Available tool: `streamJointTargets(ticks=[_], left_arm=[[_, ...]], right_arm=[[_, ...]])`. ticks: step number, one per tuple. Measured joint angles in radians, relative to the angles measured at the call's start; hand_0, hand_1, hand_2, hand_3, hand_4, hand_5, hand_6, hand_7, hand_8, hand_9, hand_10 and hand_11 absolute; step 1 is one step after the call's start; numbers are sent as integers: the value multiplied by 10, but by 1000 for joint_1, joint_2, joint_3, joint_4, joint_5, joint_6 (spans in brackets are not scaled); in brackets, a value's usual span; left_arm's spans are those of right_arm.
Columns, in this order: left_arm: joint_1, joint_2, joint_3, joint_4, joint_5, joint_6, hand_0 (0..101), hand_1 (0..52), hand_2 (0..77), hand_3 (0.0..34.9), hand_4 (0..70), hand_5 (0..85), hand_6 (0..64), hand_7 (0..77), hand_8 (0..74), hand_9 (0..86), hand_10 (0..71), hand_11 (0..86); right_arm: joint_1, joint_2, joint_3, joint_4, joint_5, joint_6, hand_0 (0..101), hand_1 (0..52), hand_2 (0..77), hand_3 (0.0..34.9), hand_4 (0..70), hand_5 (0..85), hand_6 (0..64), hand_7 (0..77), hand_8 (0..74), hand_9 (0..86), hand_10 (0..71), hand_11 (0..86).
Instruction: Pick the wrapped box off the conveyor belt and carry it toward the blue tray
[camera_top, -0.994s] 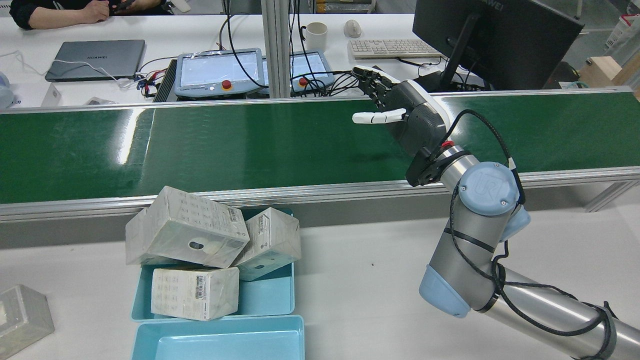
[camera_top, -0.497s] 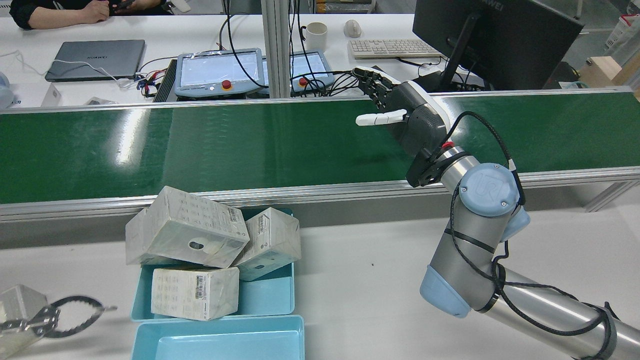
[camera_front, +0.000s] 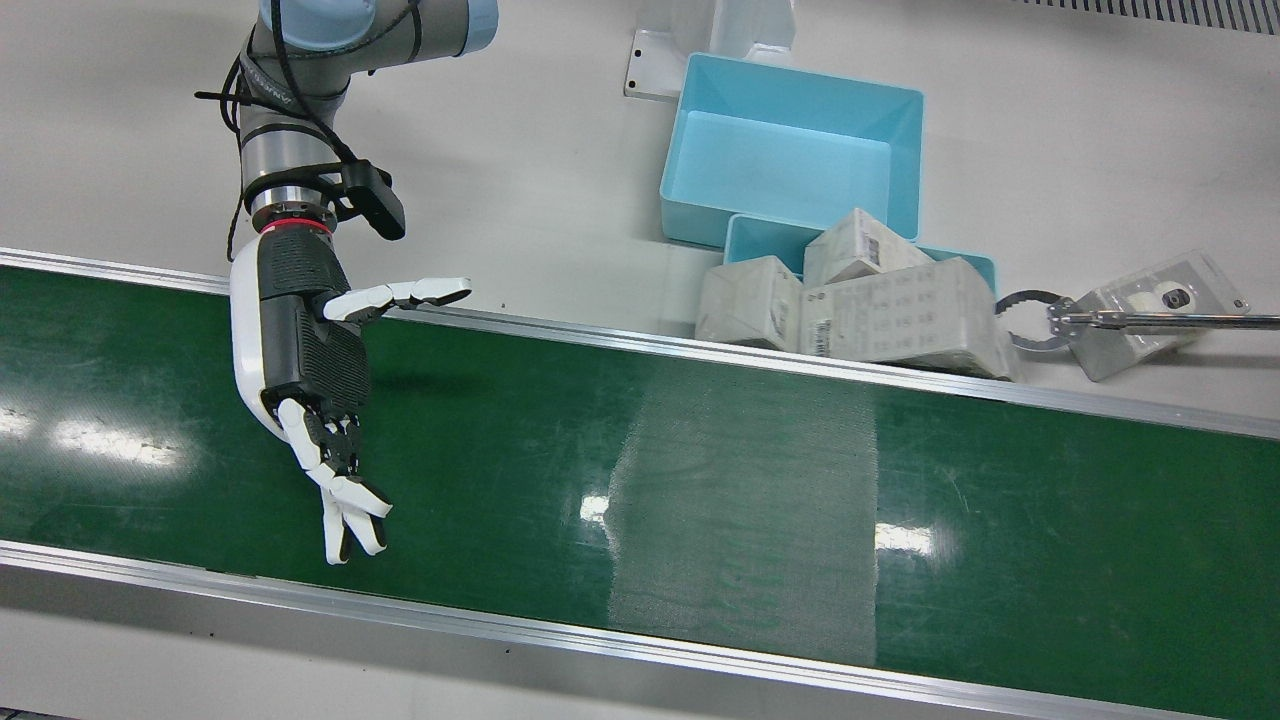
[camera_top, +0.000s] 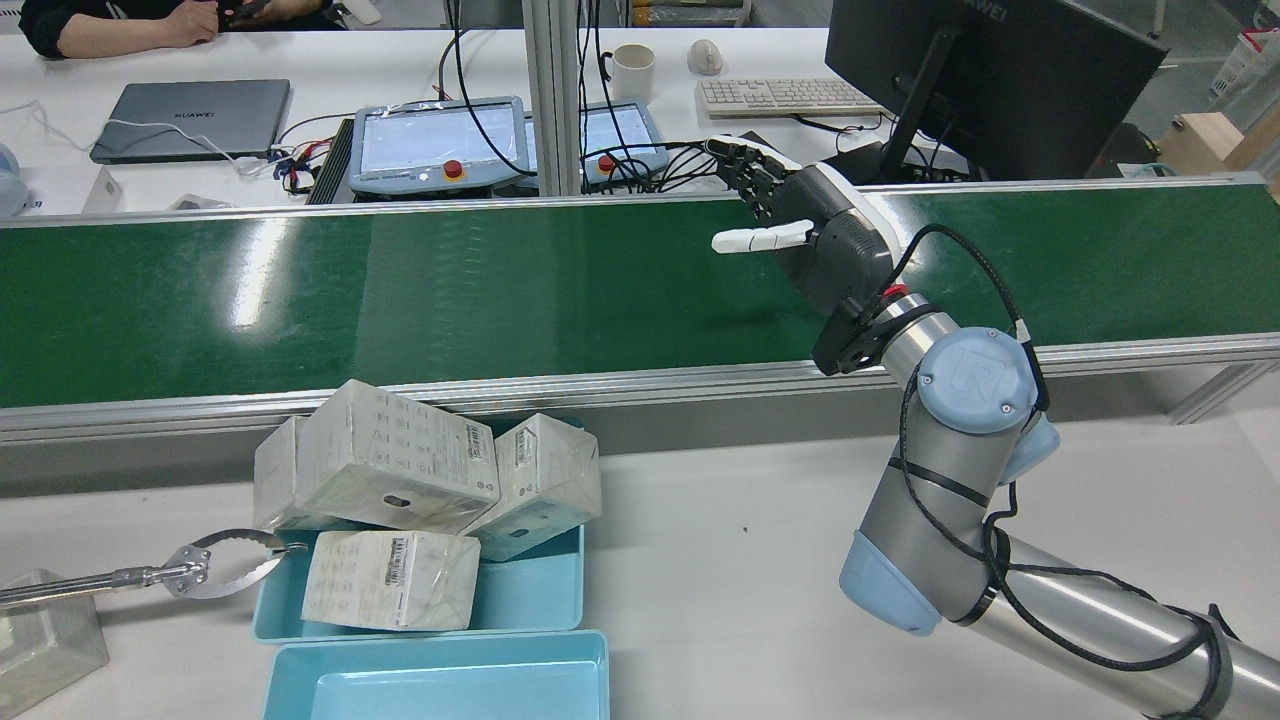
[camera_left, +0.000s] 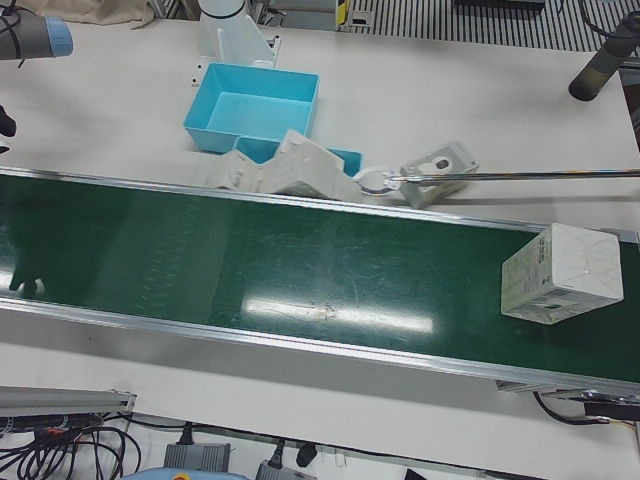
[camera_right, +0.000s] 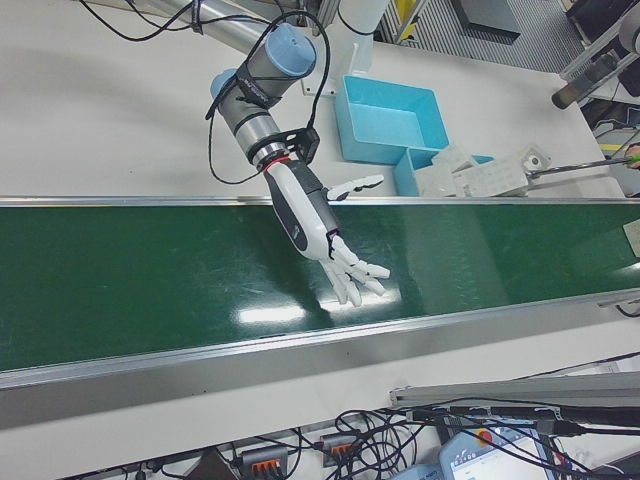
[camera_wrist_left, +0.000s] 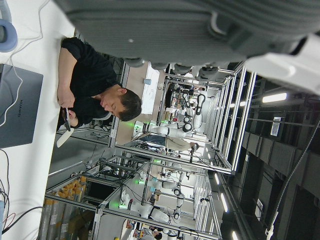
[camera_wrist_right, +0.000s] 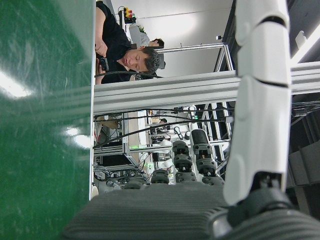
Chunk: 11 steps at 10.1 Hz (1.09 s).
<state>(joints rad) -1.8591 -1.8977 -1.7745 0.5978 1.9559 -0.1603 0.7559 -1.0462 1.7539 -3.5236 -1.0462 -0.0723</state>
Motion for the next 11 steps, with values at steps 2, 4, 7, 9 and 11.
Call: streamJointTargets(ticks=[2, 4, 7, 9, 11], left_arm=[[0, 0, 0, 0, 0, 0, 0, 0, 5, 0, 0, 11, 5, 5, 5, 5, 0, 5], [0, 0, 0, 0, 0, 0, 0, 0, 5, 0, 0, 11, 5, 0, 5, 0, 5, 5], [0, 0, 0, 0, 0, 0, 0, 0, 5, 0, 0, 11, 5, 5, 5, 0, 0, 5], [0, 0, 0, 0, 0, 0, 0, 0, 5, 0, 0, 11, 5, 0, 5, 0, 5, 5], [0, 0, 0, 0, 0, 0, 0, 0, 5, 0, 0, 11, 5, 5, 5, 0, 5, 5]], right_arm=[[-1, 0, 0, 0, 0, 1, 477, 142, 93, 5, 98, 196, 49, 44, 11, 33, 0, 5], [-1, 0, -1, 0, 0, 2, 478, 142, 87, 5, 104, 196, 49, 44, 11, 33, 0, 5], [0, 0, -1, 0, 0, 2, 478, 142, 87, 6, 104, 196, 49, 44, 5, 33, 0, 5], [1, 0, -1, 0, 0, 3, 479, 142, 87, 5, 98, 196, 49, 38, 11, 38, 0, 5], [2, 0, -1, 1, 0, 3, 479, 142, 87, 11, 87, 196, 49, 44, 11, 38, 0, 5]])
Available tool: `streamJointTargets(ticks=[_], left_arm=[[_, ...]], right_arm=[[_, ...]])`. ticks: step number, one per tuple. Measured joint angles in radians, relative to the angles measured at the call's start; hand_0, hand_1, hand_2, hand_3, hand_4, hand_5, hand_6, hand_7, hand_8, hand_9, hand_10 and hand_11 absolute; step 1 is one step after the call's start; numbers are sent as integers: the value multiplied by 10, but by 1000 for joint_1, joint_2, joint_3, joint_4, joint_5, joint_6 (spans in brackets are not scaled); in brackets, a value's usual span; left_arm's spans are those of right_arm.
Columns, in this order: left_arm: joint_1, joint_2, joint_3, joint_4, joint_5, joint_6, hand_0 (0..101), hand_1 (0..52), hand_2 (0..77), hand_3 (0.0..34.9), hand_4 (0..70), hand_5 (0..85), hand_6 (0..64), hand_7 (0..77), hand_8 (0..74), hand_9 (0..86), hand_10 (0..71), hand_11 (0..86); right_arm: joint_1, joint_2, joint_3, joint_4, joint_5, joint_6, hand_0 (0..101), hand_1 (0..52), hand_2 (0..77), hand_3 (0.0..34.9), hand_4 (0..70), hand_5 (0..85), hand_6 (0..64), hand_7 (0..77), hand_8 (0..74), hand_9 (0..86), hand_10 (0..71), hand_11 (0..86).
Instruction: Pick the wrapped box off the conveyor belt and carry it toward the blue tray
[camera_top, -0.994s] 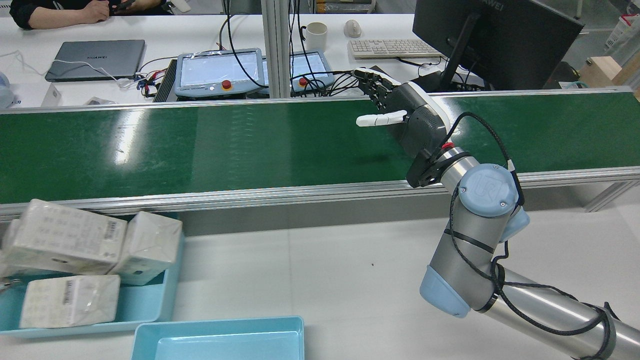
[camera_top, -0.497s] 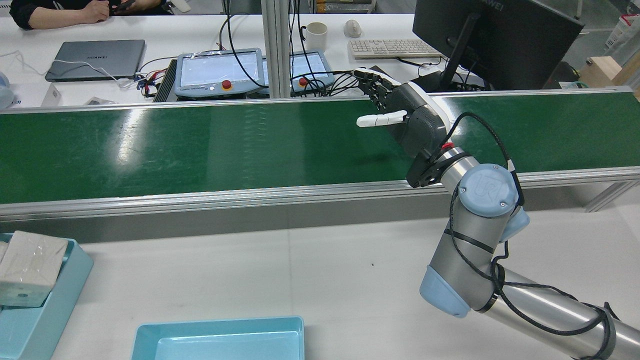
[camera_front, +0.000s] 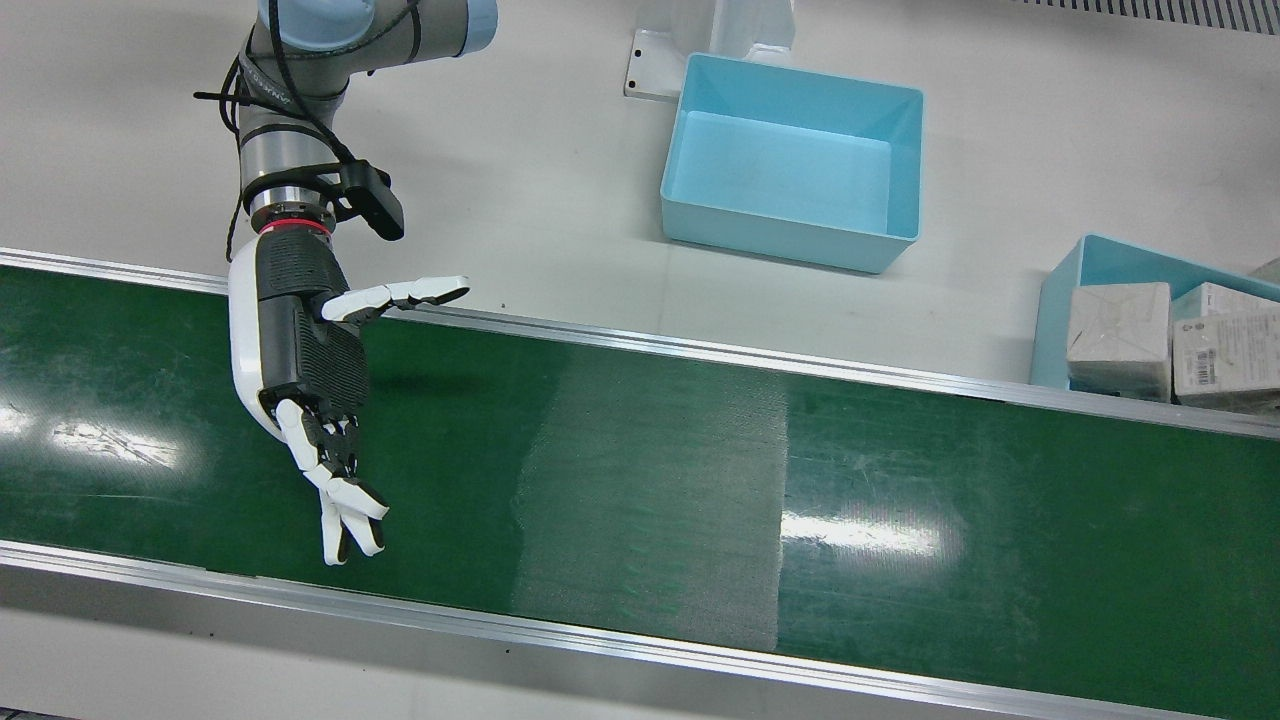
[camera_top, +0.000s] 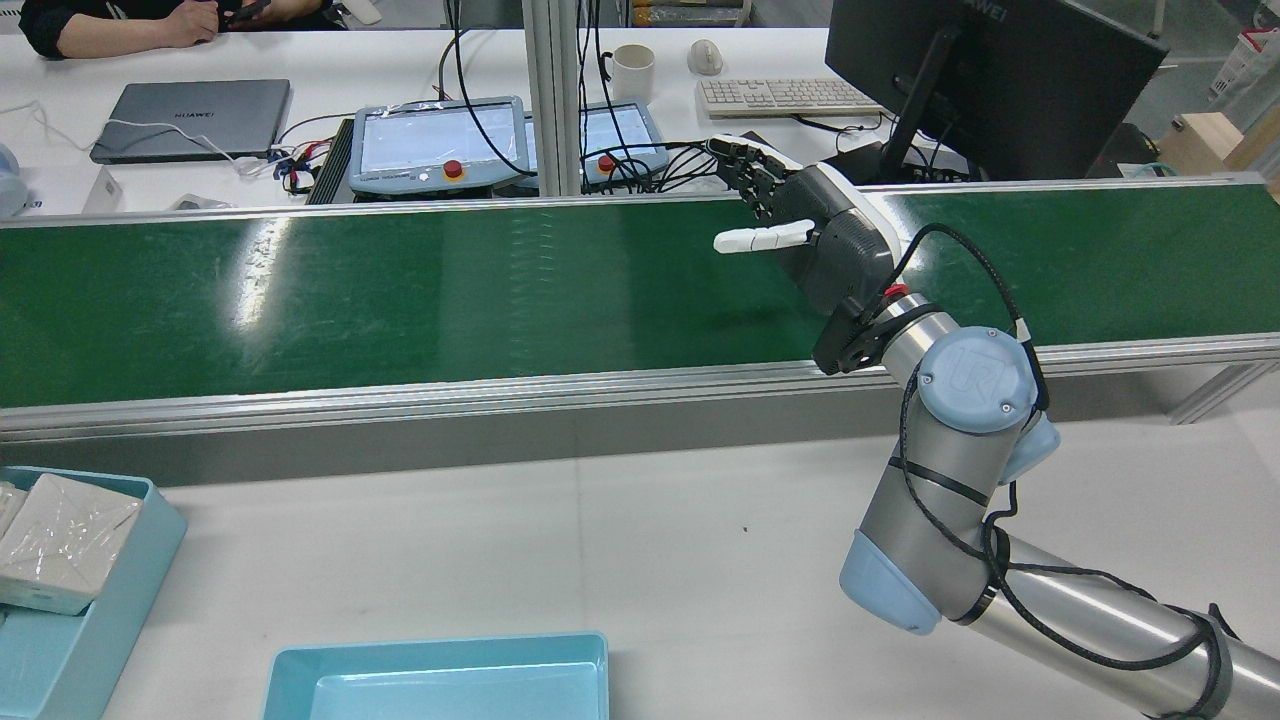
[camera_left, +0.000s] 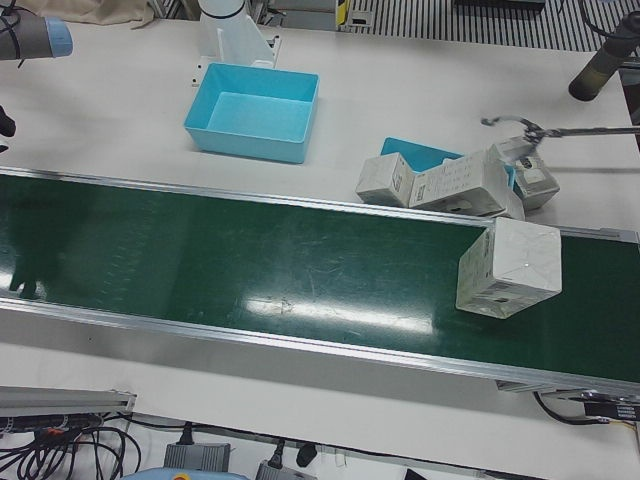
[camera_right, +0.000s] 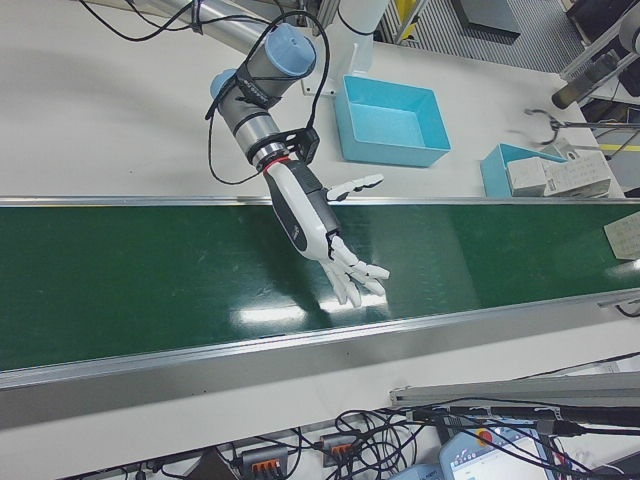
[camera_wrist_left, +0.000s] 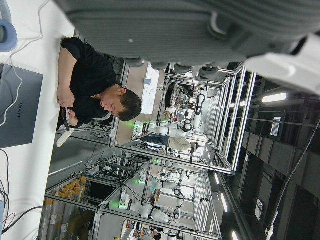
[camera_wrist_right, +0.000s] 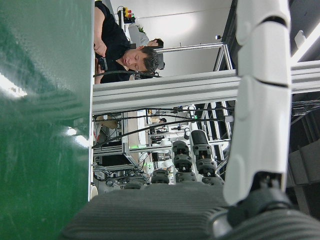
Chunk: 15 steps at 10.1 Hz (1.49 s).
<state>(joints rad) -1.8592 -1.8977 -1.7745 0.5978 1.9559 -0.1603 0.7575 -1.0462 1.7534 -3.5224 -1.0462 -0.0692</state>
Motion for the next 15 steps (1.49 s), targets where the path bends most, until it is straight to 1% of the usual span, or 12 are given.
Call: streamJointTargets(ticks=[1, 2, 15], left_arm=[[0, 0, 0, 0, 0, 0, 0, 0, 5, 0, 0, 11, 5, 5, 5, 0, 5, 5], [0, 0, 0, 0, 0, 0, 0, 0, 5, 0, 0, 11, 5, 5, 5, 0, 5, 5], [0, 0, 0, 0, 0, 0, 0, 0, 5, 0, 0, 11, 5, 0, 5, 0, 5, 5]], right_arm=[[0, 0, 0, 0, 0, 0, 479, 142, 87, 12, 87, 196, 49, 38, 5, 38, 0, 5], [0, 0, 0, 0, 0, 0, 479, 136, 87, 1, 87, 196, 44, 44, 11, 38, 0, 5], [0, 0, 0, -1, 0, 0, 478, 142, 87, 0, 98, 202, 44, 38, 5, 33, 0, 5]])
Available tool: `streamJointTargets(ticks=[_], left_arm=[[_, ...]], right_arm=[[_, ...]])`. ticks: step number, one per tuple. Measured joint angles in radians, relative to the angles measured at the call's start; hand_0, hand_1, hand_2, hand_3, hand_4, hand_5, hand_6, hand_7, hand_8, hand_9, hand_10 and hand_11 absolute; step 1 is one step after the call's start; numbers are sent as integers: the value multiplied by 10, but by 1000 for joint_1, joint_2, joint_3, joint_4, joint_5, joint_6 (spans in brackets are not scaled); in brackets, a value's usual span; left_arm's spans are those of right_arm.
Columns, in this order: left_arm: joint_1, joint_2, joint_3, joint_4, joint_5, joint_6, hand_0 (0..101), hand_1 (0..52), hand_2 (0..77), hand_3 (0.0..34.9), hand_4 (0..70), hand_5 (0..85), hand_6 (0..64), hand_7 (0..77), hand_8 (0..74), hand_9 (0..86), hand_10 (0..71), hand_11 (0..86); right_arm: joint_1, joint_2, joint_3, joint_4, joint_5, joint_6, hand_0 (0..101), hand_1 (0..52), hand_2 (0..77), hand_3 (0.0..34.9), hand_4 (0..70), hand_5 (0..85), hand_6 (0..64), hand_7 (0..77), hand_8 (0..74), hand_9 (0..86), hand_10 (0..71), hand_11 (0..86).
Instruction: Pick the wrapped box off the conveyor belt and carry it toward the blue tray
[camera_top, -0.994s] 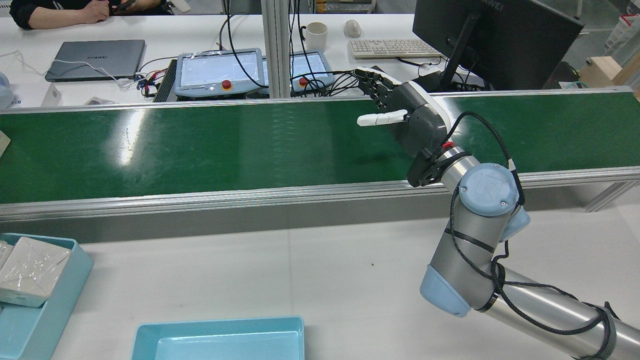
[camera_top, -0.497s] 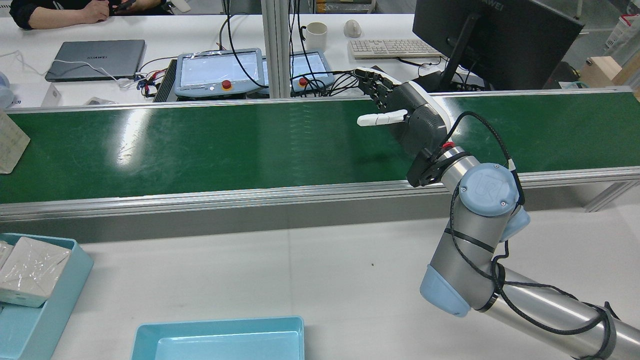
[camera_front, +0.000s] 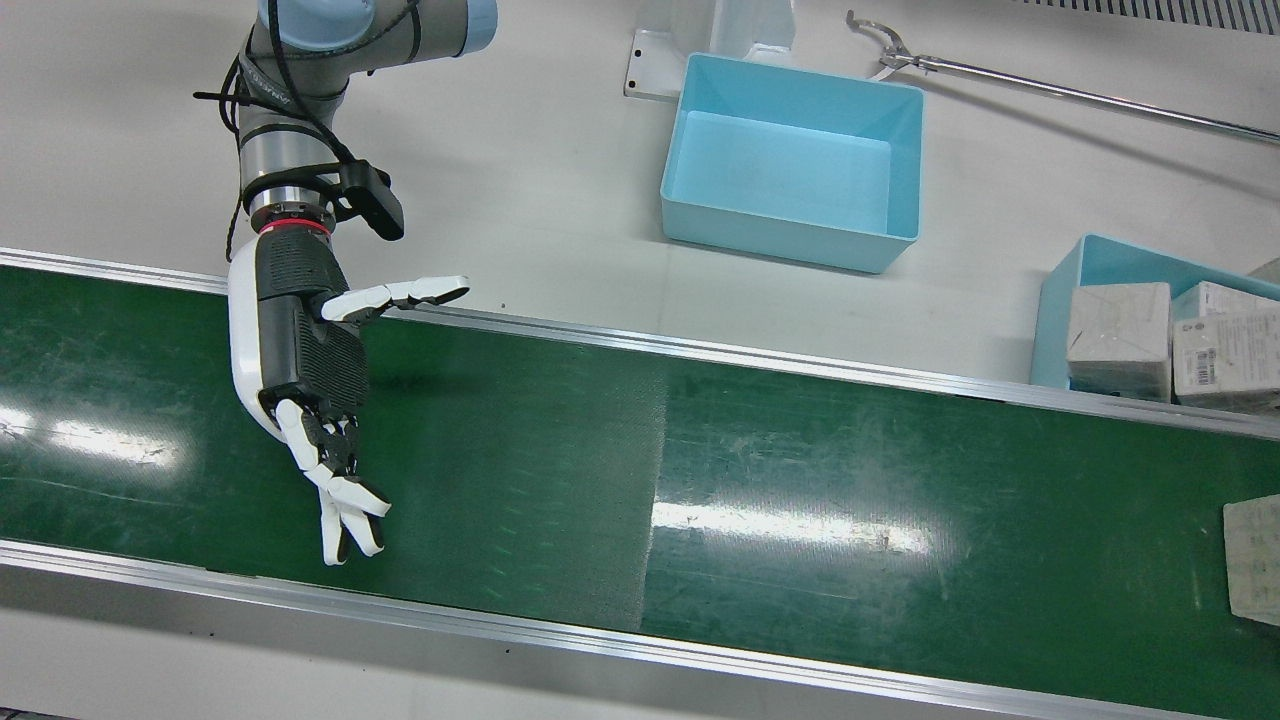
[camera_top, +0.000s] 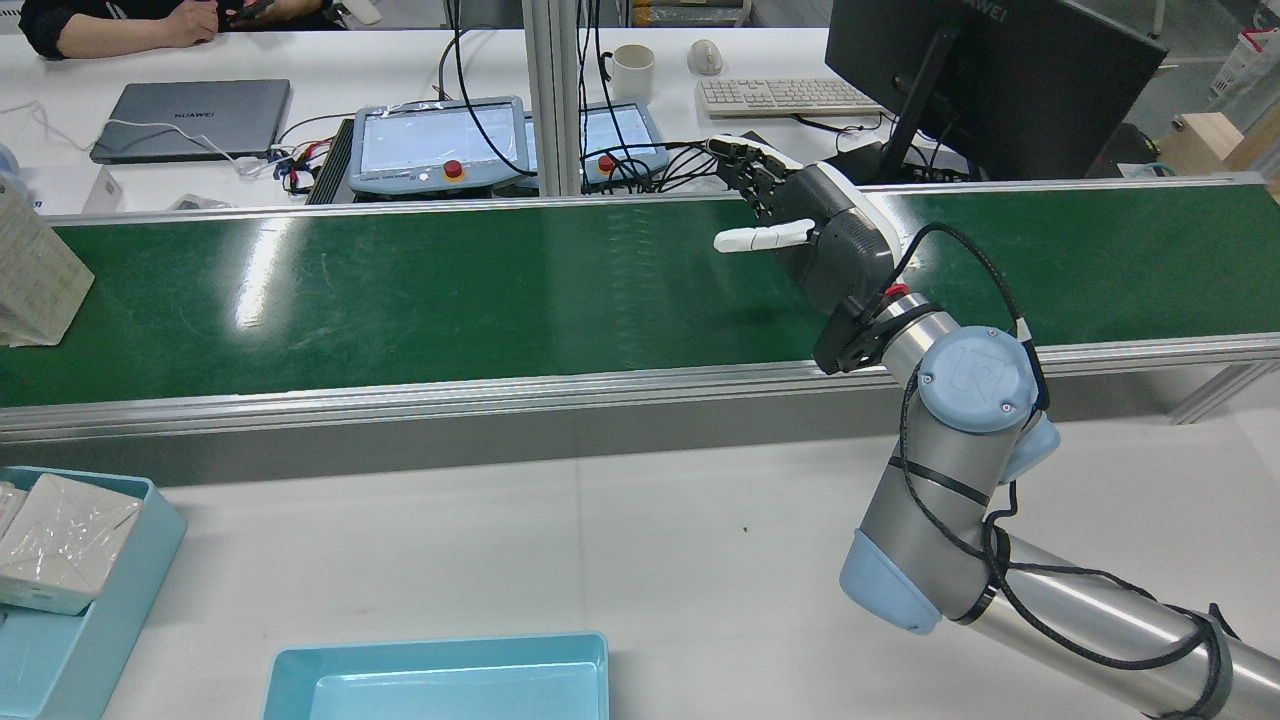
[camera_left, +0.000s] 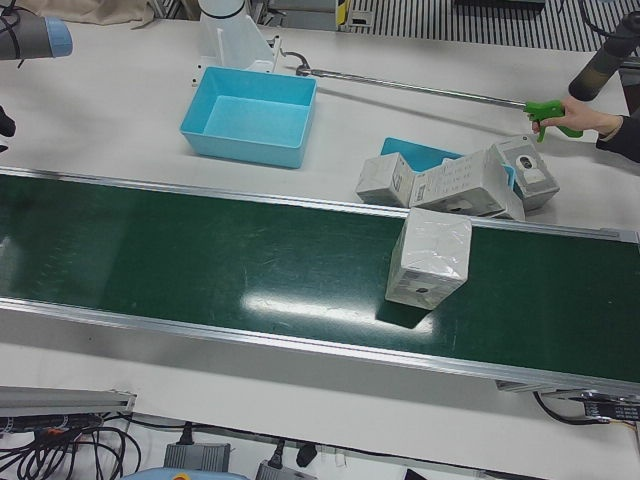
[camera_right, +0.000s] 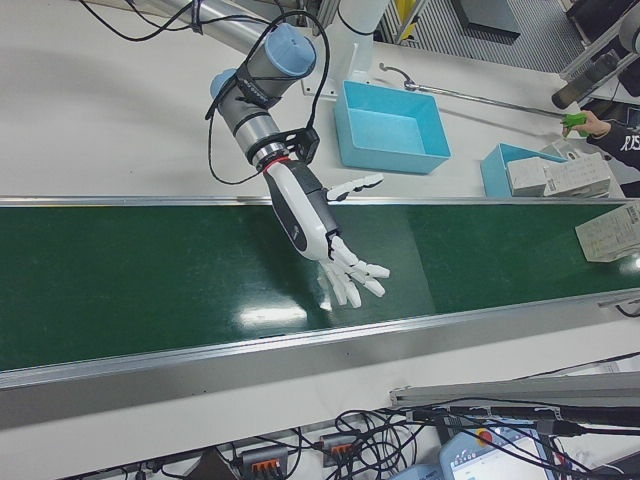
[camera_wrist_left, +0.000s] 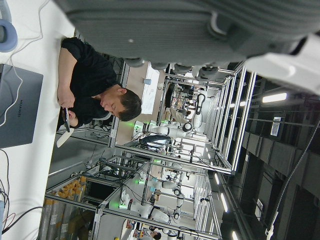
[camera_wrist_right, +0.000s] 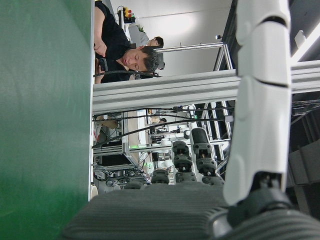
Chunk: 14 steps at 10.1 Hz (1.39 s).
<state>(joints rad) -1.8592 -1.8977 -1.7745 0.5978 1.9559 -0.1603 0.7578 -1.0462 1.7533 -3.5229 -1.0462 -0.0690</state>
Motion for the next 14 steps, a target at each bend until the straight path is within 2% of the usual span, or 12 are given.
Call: streamJointTargets(ticks=[14], left_arm=[[0, 0, 0, 0, 0, 0, 0, 0, 5, 0, 0, 11, 5, 0, 5, 0, 0, 5]], right_arm=[[0, 0, 0, 0, 0, 4, 476, 131, 76, 0, 109, 207, 44, 44, 0, 33, 0, 5]])
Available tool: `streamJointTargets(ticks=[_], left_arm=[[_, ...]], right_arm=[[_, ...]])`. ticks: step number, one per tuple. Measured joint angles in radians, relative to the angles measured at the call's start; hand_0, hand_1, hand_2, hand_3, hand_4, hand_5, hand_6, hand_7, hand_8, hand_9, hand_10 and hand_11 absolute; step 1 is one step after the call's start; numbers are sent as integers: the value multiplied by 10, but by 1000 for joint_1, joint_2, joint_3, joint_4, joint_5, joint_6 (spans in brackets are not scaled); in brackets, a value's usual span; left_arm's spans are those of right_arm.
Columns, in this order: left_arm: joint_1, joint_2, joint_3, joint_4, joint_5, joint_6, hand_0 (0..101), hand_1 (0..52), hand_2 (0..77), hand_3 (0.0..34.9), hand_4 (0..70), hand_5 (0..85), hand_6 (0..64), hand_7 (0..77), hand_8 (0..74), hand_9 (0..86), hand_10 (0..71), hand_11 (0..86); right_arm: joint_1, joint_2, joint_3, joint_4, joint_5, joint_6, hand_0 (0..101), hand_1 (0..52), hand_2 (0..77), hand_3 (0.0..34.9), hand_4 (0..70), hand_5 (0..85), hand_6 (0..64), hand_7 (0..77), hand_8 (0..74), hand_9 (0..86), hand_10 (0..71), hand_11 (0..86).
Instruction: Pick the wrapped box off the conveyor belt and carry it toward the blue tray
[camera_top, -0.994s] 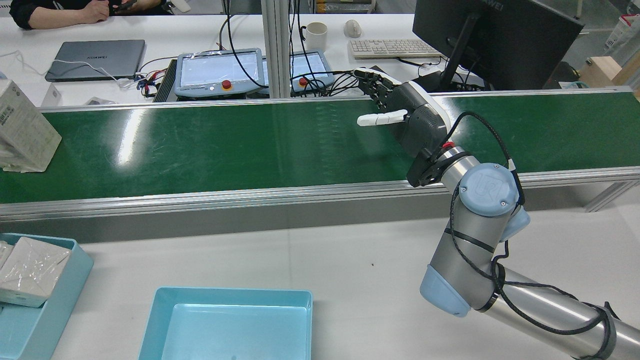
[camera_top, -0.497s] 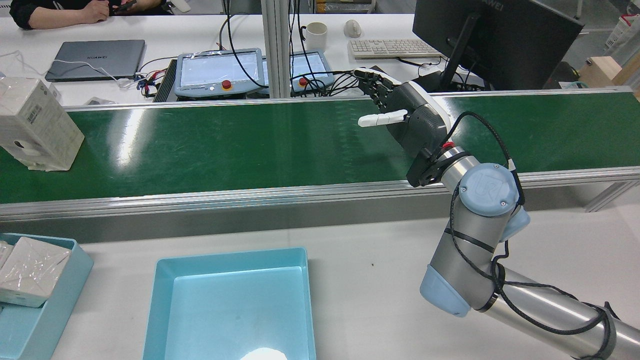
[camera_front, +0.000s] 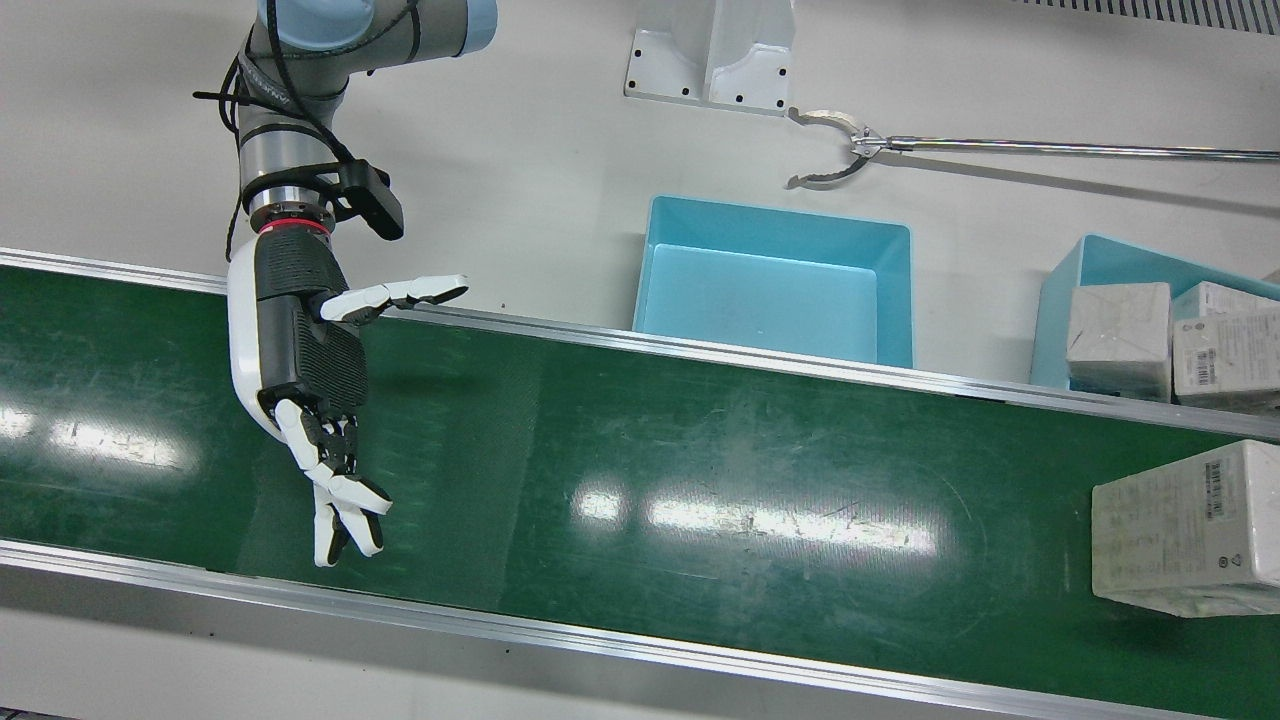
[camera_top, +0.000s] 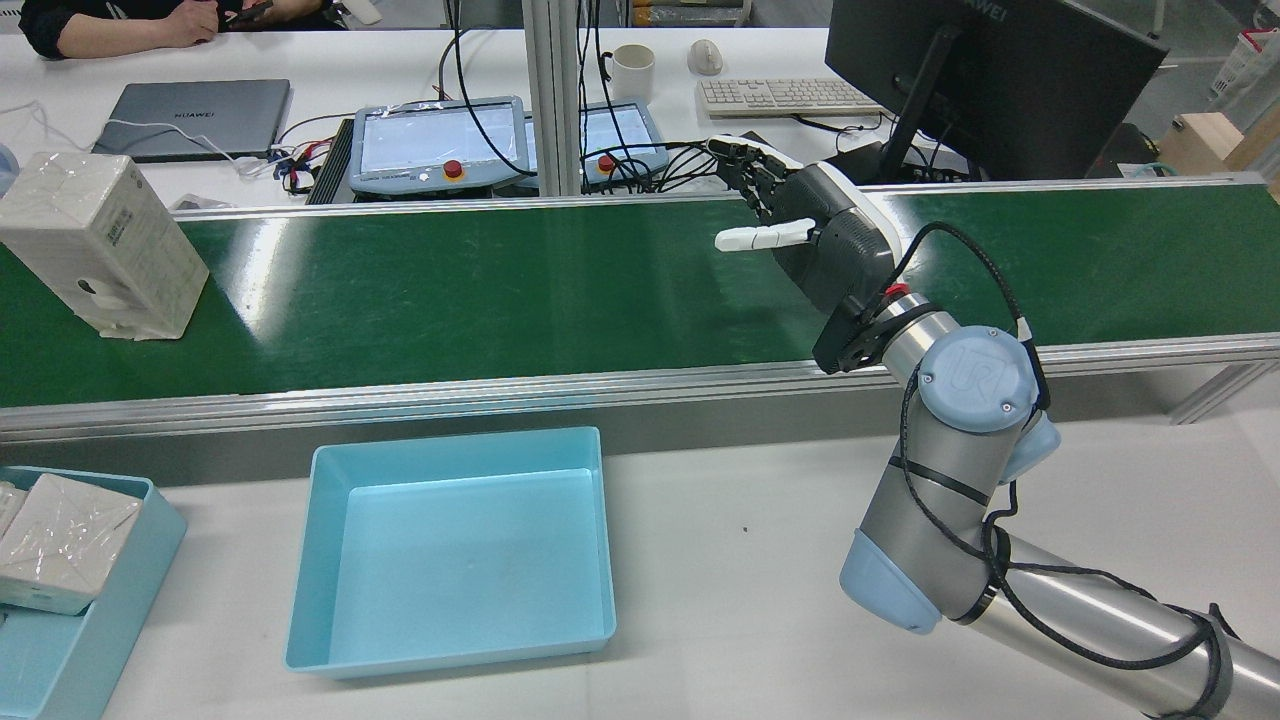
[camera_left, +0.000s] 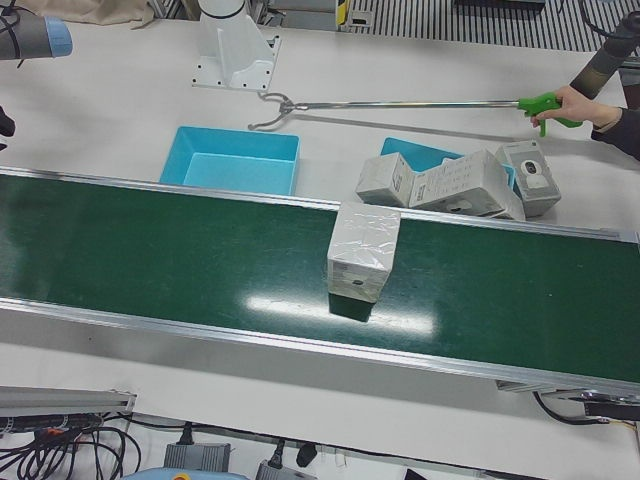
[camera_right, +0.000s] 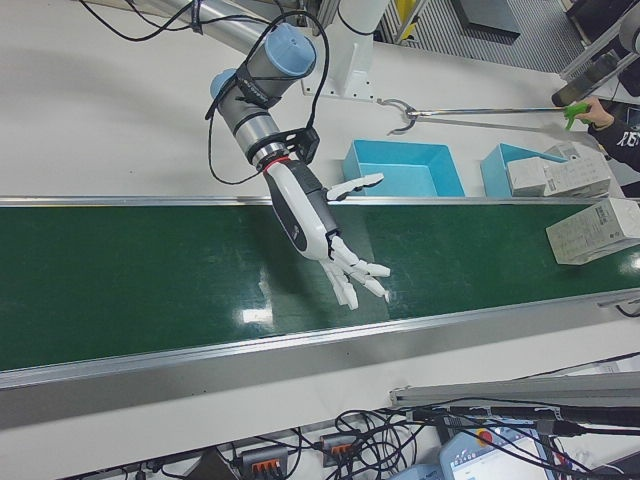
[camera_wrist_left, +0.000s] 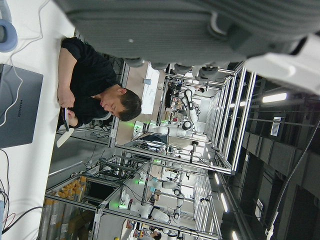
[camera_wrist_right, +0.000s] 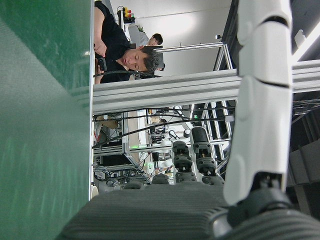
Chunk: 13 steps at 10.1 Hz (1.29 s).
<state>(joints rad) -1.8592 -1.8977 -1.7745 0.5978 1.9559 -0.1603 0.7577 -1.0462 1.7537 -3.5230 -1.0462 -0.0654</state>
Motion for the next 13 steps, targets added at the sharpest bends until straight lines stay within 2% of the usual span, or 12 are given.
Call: streamJointTargets(ticks=[2, 3, 13], left_arm=[[0, 0, 0, 0, 0, 0, 0, 0, 5, 0, 0, 11, 5, 5, 5, 0, 5, 5], [0, 0, 0, 0, 0, 0, 0, 0, 5, 0, 0, 11, 5, 0, 5, 5, 5, 5], [0, 0, 0, 0, 0, 0, 0, 0, 5, 0, 0, 11, 5, 5, 5, 5, 5, 5]], right_arm=[[0, -3, -9, 0, 0, -1, 476, 131, 87, 0, 109, 202, 44, 38, 0, 33, 0, 5], [0, -6, -17, 0, 0, 1, 476, 131, 87, 2, 82, 213, 44, 38, 0, 33, 0, 5], [1, -9, -23, 1, 8, 3, 476, 142, 87, 0, 93, 202, 44, 38, 0, 33, 0, 5]])
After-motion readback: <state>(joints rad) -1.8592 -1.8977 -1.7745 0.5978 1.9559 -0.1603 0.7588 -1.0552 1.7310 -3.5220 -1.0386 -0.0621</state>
